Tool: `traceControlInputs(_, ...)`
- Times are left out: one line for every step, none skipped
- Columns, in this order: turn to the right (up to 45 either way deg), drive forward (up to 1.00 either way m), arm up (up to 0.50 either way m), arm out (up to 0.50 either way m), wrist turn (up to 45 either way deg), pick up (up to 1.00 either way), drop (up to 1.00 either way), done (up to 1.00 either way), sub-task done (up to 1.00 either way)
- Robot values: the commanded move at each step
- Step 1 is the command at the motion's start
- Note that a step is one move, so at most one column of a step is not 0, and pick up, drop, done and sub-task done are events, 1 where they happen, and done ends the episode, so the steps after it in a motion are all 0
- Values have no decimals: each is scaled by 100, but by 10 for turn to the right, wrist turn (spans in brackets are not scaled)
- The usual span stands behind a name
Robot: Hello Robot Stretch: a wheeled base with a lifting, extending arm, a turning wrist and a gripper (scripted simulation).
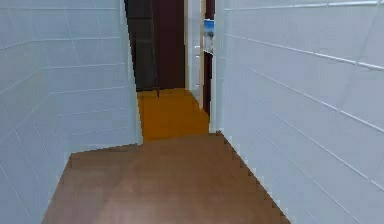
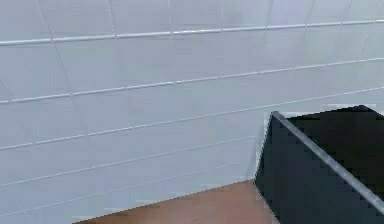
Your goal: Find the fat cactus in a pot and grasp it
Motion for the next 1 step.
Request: traceControlInputs(30,0,0,0,0,0,0,0,0)
